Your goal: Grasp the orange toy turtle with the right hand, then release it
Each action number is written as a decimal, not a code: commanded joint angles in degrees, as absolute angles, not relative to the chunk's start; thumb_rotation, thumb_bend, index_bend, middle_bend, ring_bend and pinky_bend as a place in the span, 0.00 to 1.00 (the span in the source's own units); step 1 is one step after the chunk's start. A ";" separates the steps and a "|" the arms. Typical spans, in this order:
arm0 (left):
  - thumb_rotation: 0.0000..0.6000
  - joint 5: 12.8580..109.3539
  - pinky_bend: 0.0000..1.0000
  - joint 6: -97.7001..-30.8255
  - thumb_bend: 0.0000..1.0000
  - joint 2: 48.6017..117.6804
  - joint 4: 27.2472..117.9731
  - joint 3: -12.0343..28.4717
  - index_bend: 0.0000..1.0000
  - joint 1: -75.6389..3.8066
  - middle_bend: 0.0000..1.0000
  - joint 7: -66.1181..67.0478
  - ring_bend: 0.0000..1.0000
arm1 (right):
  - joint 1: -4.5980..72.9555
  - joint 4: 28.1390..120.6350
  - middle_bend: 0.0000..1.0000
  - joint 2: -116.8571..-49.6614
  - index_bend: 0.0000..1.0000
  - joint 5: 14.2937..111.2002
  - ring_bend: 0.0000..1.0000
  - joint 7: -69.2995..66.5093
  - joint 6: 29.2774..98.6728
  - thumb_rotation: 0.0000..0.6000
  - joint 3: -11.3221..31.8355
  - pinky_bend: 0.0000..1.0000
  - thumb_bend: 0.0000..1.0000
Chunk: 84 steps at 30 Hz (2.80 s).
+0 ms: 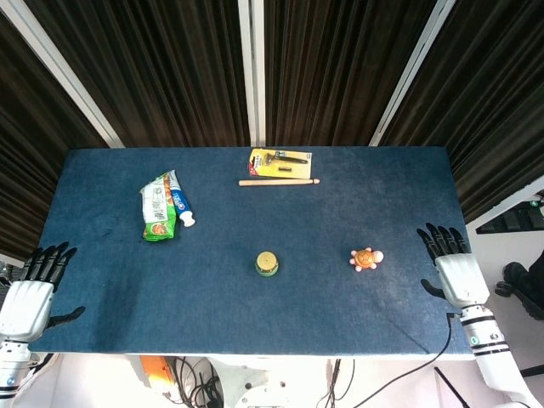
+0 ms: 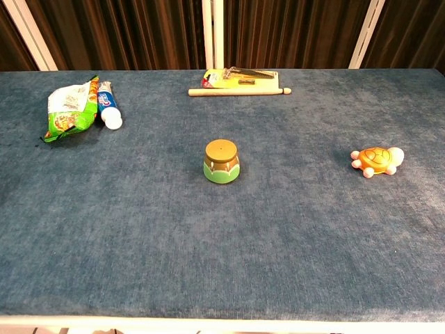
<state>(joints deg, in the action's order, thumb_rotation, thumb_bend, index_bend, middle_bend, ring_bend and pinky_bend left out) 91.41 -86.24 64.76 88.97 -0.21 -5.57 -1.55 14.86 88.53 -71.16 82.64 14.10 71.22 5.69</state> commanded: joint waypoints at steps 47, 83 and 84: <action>1.00 90.49 0.00 -85.78 0.02 65.01 86.22 -0.60 0.06 -5.02 0.00 -4.82 0.00 | 27.03 66.54 0.70 -93.74 0.79 79.99 0.29 18.96 63.75 1.00 4.52 0.00 0.28; 1.00 90.54 0.00 -85.71 0.02 64.70 86.55 -0.71 0.06 -5.02 0.00 -4.60 0.00 | 25.91 65.47 0.80 -95.21 0.92 82.28 0.31 18.80 69.21 1.00 4.83 0.00 0.44; 1.00 90.51 0.00 -85.73 0.02 64.71 86.50 -0.70 0.06 -5.00 0.00 -4.67 0.00 | 25.85 65.11 0.83 -95.48 0.96 82.36 0.34 18.62 69.41 1.00 4.83 0.00 0.47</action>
